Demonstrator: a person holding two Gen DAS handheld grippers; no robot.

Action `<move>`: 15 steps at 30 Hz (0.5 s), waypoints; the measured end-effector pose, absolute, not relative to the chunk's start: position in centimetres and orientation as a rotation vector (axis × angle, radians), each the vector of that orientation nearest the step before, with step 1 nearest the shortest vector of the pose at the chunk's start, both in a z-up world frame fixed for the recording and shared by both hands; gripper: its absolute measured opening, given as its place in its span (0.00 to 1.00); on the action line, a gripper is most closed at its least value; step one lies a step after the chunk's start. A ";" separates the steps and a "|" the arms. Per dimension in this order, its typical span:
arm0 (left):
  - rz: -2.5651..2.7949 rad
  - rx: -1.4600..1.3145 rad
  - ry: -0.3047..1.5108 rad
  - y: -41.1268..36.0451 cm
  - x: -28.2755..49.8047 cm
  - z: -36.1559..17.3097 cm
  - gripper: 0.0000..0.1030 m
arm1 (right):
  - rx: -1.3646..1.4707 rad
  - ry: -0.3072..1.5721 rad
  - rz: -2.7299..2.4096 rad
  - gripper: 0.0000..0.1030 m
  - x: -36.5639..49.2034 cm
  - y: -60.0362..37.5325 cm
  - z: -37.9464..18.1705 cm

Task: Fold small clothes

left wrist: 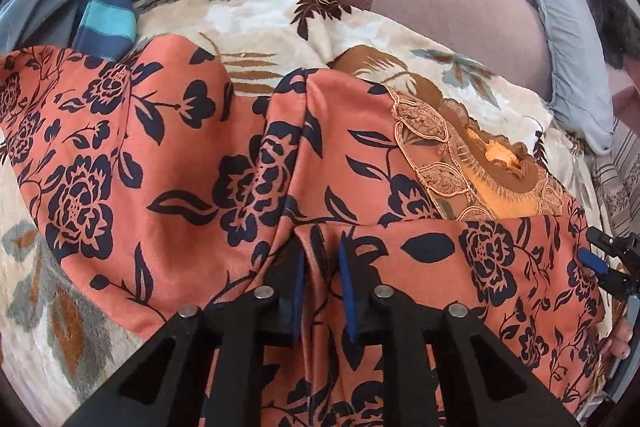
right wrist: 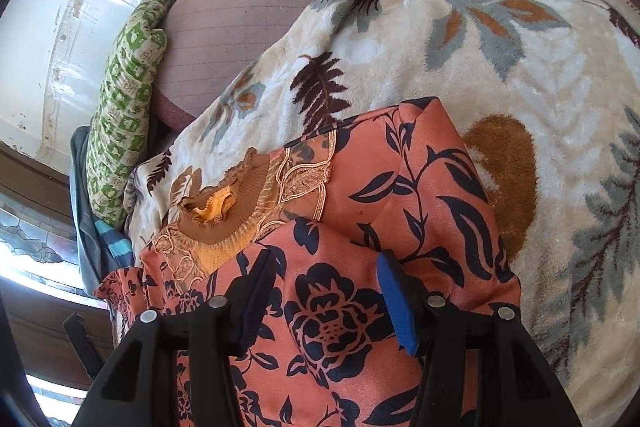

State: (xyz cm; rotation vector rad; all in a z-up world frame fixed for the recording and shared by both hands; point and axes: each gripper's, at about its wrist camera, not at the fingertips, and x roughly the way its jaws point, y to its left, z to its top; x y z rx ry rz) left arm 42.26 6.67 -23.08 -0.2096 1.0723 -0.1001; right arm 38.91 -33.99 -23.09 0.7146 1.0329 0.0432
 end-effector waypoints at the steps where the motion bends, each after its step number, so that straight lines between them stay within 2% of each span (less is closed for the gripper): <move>1: -0.104 -0.225 1.073 6.9 42.3 -23.2 0.10 | 0.717 1.029 0.039 0.55 38.9 -34.2 -23.1; 4: -0.147 -0.270 1.057 7.0 42.3 -22.8 0.03 | 0.735 1.001 0.018 0.55 38.9 -35.4 -22.6; 10: -0.230 -0.282 0.996 5.9 43.0 -21.1 0.03 | 0.845 0.873 -0.004 0.55 38.5 -39.3 -21.5; 15: -0.188 -0.268 0.912 6.6 43.8 -19.2 0.03 | 0.890 0.919 0.083 0.55 40.3 -38.4 -22.8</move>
